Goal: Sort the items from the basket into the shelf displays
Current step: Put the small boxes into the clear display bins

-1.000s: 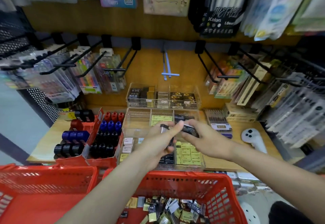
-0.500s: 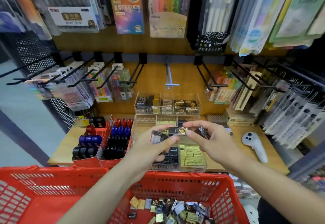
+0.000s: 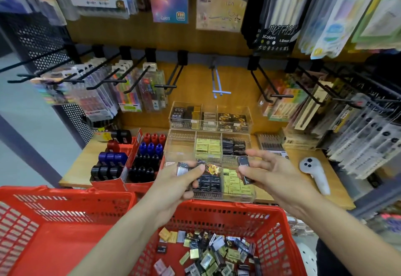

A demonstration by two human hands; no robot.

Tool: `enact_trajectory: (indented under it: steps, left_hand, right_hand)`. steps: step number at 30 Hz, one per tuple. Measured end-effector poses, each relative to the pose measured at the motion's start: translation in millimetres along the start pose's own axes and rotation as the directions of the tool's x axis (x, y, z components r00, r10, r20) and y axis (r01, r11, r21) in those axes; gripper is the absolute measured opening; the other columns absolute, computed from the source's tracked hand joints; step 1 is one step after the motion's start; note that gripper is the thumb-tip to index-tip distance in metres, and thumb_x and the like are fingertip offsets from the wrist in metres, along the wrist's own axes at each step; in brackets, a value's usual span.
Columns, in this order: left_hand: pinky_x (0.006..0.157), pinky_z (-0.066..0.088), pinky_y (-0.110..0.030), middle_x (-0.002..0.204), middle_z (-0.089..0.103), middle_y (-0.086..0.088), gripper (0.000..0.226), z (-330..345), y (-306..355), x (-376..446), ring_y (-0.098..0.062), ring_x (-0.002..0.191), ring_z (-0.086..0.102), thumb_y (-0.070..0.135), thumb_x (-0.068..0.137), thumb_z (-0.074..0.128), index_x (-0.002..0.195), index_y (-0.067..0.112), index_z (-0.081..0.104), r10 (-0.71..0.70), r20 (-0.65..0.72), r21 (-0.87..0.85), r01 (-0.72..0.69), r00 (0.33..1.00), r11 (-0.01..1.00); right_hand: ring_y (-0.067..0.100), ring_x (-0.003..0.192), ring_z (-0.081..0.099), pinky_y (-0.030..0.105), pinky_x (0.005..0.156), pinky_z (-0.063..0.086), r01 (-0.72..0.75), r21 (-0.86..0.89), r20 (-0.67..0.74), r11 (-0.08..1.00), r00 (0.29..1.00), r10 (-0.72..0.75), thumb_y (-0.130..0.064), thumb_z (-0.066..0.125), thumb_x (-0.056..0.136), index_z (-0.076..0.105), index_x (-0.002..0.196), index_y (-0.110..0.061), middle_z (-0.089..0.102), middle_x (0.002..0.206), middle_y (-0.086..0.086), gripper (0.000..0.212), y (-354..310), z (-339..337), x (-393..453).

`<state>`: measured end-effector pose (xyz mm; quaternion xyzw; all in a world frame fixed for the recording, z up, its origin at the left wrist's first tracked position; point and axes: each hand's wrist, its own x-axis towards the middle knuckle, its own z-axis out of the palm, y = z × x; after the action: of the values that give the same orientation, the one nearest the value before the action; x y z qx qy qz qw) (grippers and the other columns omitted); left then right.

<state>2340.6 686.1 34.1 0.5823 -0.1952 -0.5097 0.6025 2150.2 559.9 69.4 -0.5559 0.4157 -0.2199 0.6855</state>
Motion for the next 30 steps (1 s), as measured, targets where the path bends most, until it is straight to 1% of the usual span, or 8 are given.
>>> enact_trajectory:
  steps: [2, 5, 10, 15, 19, 22, 27, 30]
  left_hand:
    - [0.044, 0.033, -0.019, 0.066, 0.052, -0.002, 0.021, 5, 0, 0, -0.010, 0.053, 0.044, 0.028, 0.087, 0.075, 0.103, 0.018, 0.066, 0.013, 0.021, 0.060, -0.014, 1.000, 0.998]
    - [0.043, 0.034, -0.016, 0.064, 0.053, 0.000, 0.021, 14, 0, -2, -0.006, 0.052, 0.048, 0.028, 0.089, 0.073, 0.107, 0.020, 0.067, 0.076, 0.035, 0.131, -0.080, 0.996, 0.988]
    - [0.045, 0.036, -0.014, 0.065, 0.055, 0.005, 0.019, 18, 0, -4, -0.006, 0.060, 0.051, 0.030, 0.090, 0.071, 0.109, 0.024, 0.070, 0.109, 0.053, 0.179, -0.117, 0.993, 0.977]
    - [0.047, 0.039, -0.012, 0.059, 0.058, 0.014, 0.021, 19, -3, -5, 0.000, 0.055, 0.053, 0.030, 0.089, 0.072, 0.110, 0.030, 0.069, 0.133, 0.041, 0.187, -0.138, 0.990, 0.973]
    - [0.045, 0.037, -0.014, 0.060, 0.056, 0.008, 0.012, 15, -1, -2, -0.004, 0.053, 0.050, 0.026, 0.088, 0.074, 0.098, 0.033, 0.074, 0.134, -0.013, 0.113, -0.131, 0.991, 0.985]
    - [0.044, 0.036, -0.014, 0.062, 0.055, 0.003, 0.014, 15, 1, -1, -0.005, 0.052, 0.049, 0.031, 0.084, 0.077, 0.098, 0.032, 0.075, 0.125, 0.005, 0.098, -0.125, 0.992, 0.987]
    - [0.047, 0.038, -0.015, 0.068, 0.060, 0.005, 0.022, 18, -1, -1, -0.005, 0.059, 0.052, 0.041, 0.083, 0.075, 0.099, 0.027, 0.077, 0.111, 0.013, 0.124, -0.112, 0.994, 0.986]
    - [0.044, 0.037, -0.014, 0.067, 0.060, 0.005, 0.021, 18, -1, -1, -0.005, 0.055, 0.049, 0.037, 0.084, 0.074, 0.099, 0.023, 0.078, 0.078, 0.008, 0.084, -0.078, 0.997, 0.993]
  right_hand:
    - [0.023, 0.093, 0.073, 0.029, 0.078, 0.058, 0.053, -0.076, -0.064, 0.996, 0.996, -0.057, -0.024, 0.088, 0.049, 0.074, 0.100, -0.022, 0.074, 0.100, 0.003, 0.053, 4, 3, 1]
    - [0.023, 0.086, 0.074, 0.029, 0.072, 0.060, 0.099, -0.002, -0.070, 0.995, 0.993, -0.099, -0.023, 0.088, 0.048, 0.078, 0.088, -0.022, 0.075, 0.093, 0.001, 0.042, 8, 13, -3]
    - [0.009, 0.085, 0.073, 0.011, 0.068, 0.052, 0.191, -0.098, -0.021, 0.977, 0.981, -0.194, -0.028, 0.083, 0.063, 0.076, 0.100, -0.019, 0.077, 0.088, -0.002, 0.039, 8, 25, -7]
    - [0.013, 0.090, 0.073, 0.018, 0.072, 0.056, 0.179, -0.064, 0.028, 0.982, 0.984, -0.177, -0.018, 0.075, 0.081, 0.073, 0.108, -0.018, 0.077, 0.096, 0.001, 0.027, 9, 31, -10]
    - [0.004, 0.105, 0.068, 0.014, 0.084, 0.052, 0.211, -0.153, 0.142, 0.965, 0.971, -0.190, -0.001, 0.070, 0.086, 0.065, 0.123, -0.024, 0.071, 0.115, -0.010, 0.044, 7, 32, -13]
    - [0.001, 0.106, 0.066, 0.011, 0.085, 0.050, 0.252, -0.221, 0.144, 0.942, 0.964, -0.224, -0.001, 0.069, 0.087, 0.062, 0.128, -0.021, 0.069, 0.120, -0.009, 0.047, 5, 31, -13]
    - [-0.002, 0.090, 0.068, 0.007, 0.062, 0.048, 0.276, -0.270, 0.160, 0.922, 0.958, -0.240, -0.009, 0.066, 0.091, 0.064, 0.128, -0.021, 0.069, 0.119, -0.008, 0.039, 3, 28, -14]
    - [0.009, 0.086, 0.072, 0.017, 0.067, 0.056, 0.221, -0.137, 0.087, 0.966, 0.974, -0.210, -0.011, 0.065, 0.092, 0.071, 0.116, -0.019, 0.074, 0.104, -0.001, 0.026, 3, 29, -13]
